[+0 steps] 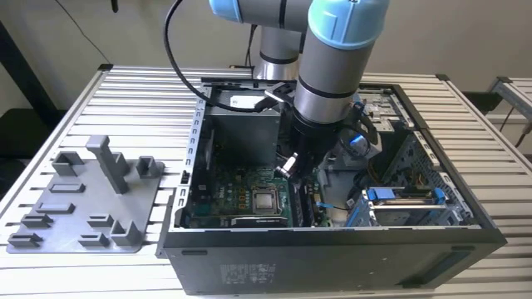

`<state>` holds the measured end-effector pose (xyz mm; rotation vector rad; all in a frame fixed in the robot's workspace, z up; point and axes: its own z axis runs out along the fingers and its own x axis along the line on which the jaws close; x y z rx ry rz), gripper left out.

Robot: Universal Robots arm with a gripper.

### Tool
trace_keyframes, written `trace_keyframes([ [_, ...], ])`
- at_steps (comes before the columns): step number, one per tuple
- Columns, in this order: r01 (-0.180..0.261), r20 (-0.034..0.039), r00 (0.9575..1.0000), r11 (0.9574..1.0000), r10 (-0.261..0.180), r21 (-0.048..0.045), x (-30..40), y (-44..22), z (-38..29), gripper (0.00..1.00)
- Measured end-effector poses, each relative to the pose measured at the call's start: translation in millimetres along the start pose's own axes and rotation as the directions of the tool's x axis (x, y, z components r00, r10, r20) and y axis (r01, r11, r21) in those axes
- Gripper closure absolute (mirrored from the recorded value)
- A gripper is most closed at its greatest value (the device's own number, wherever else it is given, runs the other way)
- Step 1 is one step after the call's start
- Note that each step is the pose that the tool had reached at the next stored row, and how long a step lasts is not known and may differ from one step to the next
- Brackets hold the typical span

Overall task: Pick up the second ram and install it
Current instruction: 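Press down the second ram until it locks into place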

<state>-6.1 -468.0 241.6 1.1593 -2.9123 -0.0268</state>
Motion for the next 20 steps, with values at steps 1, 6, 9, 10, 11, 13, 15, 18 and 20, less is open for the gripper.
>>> trace_keyframes([
  [1,0.018,-0.0003,0.9998,0.9998,-0.018,0.0000,0.0,0.0,0.0,0.89],
  [6,0.103,-0.0018,0.9947,0.9947,-0.103,-0.0001,0.0,0.0,0.0,0.89],
  [9,0.149,-0.0027,0.9888,0.9888,-0.149,-0.0002,0.0,0.0,0.0,0.89],
  [10,0.163,-0.0030,0.9866,0.9866,-0.163,-0.0002,0.0,0.0,0.0,0.89],
  [11,0.176,-0.0032,0.9843,0.9844,-0.176,-0.0003,0.0,0.0,0.0,0.89],
  [13,0.210,-0.0038,0.9778,0.9778,-0.210,-0.0004,0.0,0.0,0.0,0.89],
  [15,0.245,-0.0047,0.9696,0.9696,-0.245,-0.0005,0.0,0.0,0.1,0.89],
  [18,0.298,-0.0050,0.9546,0.9547,-0.298,-0.0008,0.0,0.0,0.4,0.89],
  [20,0.330,-0.0037,0.9439,0.9439,-0.330,-0.0012,0.0,0.0,0.7,0.89],
])
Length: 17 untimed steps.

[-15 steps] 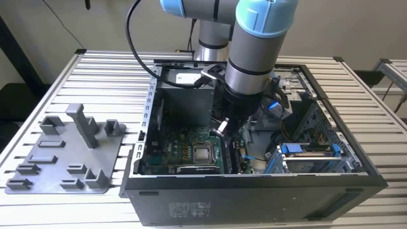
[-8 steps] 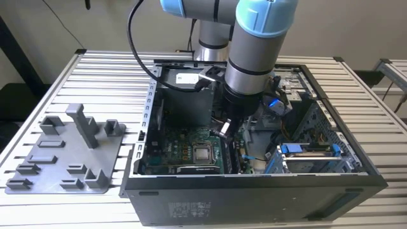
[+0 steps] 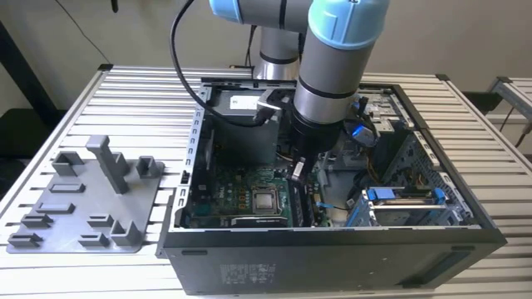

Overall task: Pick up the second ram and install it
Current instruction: 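Press down the second ram until it locks into place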

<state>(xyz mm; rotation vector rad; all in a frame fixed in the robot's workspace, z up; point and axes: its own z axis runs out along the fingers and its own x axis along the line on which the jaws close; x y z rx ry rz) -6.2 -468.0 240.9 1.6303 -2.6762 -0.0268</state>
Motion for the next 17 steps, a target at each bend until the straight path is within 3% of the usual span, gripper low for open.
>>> trace_keyframes([
  [3,0.050,0.0041,0.9987,0.9987,-0.050,-0.0019,0.0,0.0,0.3,0.89],
  [9,0.116,0.0411,0.9924,0.9932,-0.116,-0.0120,0.0,0.0,0.9,0.89],
  [11,0.141,0.0427,0.9891,0.9899,-0.141,-0.0078,0.0,0.0,1.1,0.89],
  [13,0.177,0.0425,0.9833,0.9841,-0.177,-0.0067,0.0,0.0,1.3,0.89],
  [17,0.248,0.0436,0.9679,0.9688,-0.248,0.0019,0.0,0.0,1.6,0.89],
])
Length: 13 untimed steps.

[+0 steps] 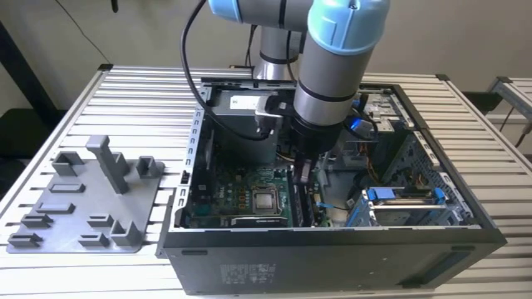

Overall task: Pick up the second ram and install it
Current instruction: 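Press down the second ram until it locks into place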

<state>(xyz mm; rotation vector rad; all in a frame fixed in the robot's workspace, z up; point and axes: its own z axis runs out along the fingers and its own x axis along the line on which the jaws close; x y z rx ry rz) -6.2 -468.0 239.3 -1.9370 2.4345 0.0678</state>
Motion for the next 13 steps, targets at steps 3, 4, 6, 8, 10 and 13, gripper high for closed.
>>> trace_keyframes([
  [3,0.037,0.0034,0.9993,0.9992,-0.037,0.0159,0.0,0.0,0.4,0.89],
  [4,0.045,0.0040,0.9990,0.9988,-0.045,0.0196,0.0,0.0,0.4,0.89],
  [6,0.049,0.0041,0.9988,0.9986,-0.049,0.0212,0.0,-0.1,0.4,0.89],
  [8,0.049,0.0042,0.9988,0.9986,-0.049,0.0213,0.0,-0.1,0.4,0.89],
  [10,0.050,0.0042,0.9987,0.9985,-0.050,0.0213,0.2,0.0,2.6,0.89],
  [13,0.050,0.0041,0.9987,0.9985,-0.050,0.0211,0.8,-0.1,7.0,0.89],
])
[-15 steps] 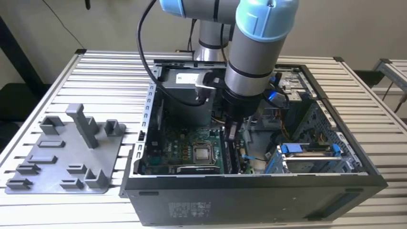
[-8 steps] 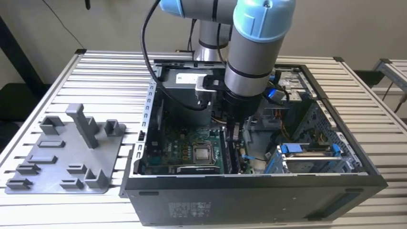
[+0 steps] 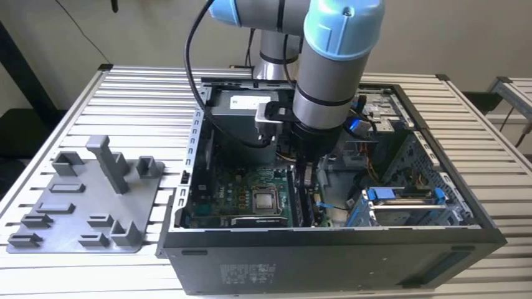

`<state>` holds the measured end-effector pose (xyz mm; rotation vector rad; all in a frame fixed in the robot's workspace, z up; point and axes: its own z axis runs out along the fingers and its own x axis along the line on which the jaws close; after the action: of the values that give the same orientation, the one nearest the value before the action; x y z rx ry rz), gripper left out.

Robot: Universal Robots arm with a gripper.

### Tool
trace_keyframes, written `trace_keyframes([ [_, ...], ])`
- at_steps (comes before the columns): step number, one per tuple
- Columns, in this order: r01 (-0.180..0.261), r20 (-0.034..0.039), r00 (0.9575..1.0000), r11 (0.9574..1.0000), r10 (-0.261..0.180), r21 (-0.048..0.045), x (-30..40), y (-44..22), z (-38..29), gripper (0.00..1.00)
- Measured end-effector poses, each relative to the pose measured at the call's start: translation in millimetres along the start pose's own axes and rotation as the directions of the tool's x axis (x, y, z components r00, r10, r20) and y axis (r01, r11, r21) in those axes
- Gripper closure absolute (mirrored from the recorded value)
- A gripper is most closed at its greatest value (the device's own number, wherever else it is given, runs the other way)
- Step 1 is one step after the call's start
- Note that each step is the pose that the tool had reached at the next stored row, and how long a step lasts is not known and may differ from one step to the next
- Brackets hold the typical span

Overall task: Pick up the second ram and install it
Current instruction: 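Press down the second ram until it locks into place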

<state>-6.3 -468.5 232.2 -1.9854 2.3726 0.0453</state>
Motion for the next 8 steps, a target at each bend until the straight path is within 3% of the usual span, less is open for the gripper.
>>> trace_keyframes([
  [8,0.000,-0.0018,1.0000,1.0000,0.000,-0.0006,1.2,0.0,13.9,0.89],
])
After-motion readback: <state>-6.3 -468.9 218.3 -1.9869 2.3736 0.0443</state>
